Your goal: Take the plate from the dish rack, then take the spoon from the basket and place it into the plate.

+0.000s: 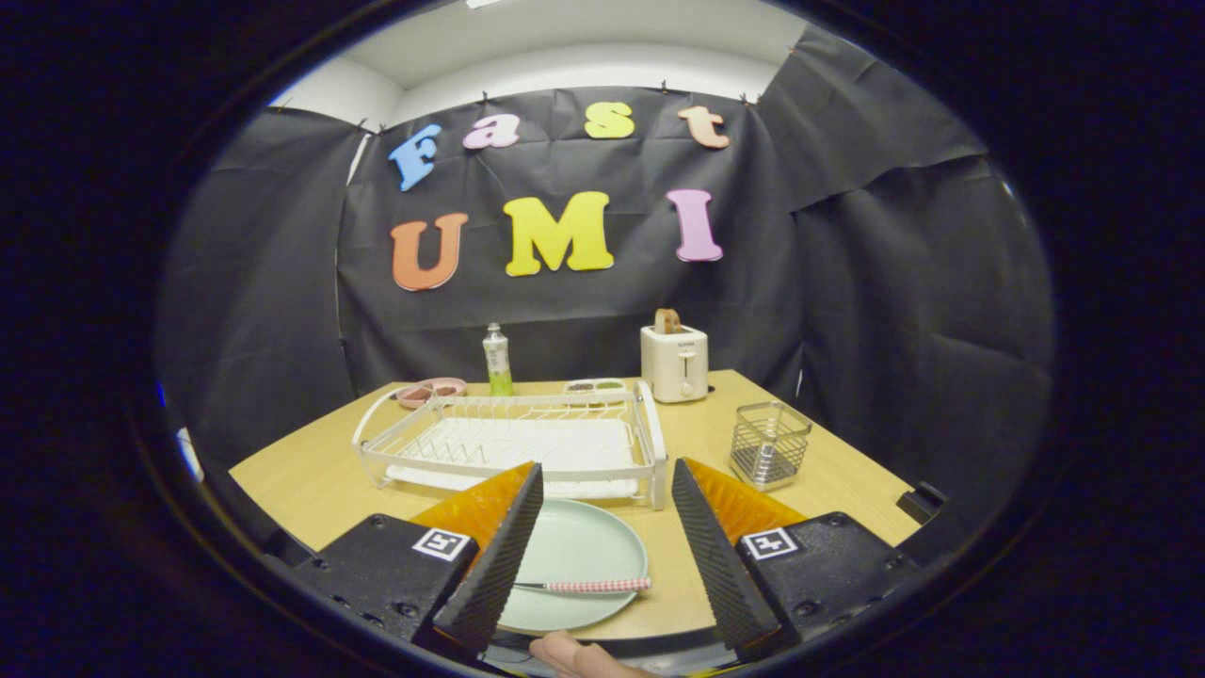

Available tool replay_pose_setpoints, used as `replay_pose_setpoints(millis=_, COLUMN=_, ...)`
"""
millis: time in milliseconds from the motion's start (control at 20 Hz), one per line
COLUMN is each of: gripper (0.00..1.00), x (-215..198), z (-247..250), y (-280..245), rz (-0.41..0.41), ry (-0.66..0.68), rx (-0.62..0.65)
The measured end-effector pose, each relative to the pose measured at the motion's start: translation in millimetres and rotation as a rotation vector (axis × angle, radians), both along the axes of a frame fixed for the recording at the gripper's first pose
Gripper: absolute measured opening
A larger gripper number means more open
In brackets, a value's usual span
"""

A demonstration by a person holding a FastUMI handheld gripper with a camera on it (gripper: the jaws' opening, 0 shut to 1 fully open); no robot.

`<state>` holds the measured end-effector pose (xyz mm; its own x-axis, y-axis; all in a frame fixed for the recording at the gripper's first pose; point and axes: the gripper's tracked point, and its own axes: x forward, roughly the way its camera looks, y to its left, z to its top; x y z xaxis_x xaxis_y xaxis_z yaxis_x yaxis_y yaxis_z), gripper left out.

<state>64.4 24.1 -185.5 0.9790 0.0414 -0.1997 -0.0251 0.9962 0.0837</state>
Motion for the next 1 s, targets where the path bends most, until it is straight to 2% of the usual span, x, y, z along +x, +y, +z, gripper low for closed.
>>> replay_pose_setpoints(millis=150, gripper=0.93, x=-8.3, z=8.4, y=-6.9, rz=0.015, ry=0.019, rx=0.028)
replay_pose_setpoints(millis=250, gripper=0.95, x=-15.1, z=17.7, y=-18.7, rz=-0.008, ry=-0.001, rx=0.013)
replay_pose_setpoints(millis=500, gripper=0.98, x=-48.6, z=55.4, y=-25.4, rz=-0.020, ry=-0.101, rx=-0.017)
replay_pose_setpoints(millis=700, gripper=0.99, x=-75.9, z=79.8, y=-19.9, rz=0.000, ry=-0.176, rx=-0.025)
replay_pose_setpoints(millis=950, gripper=0.99, x=-90.2, z=72.4, y=-4.9, rz=0.081, ry=-0.090, rx=0.030)
replay_pose_setpoints(millis=1000, gripper=0.99, x=-89.6, z=73.3, y=-7.7, rz=0.075, ry=-0.085, rx=0.028)
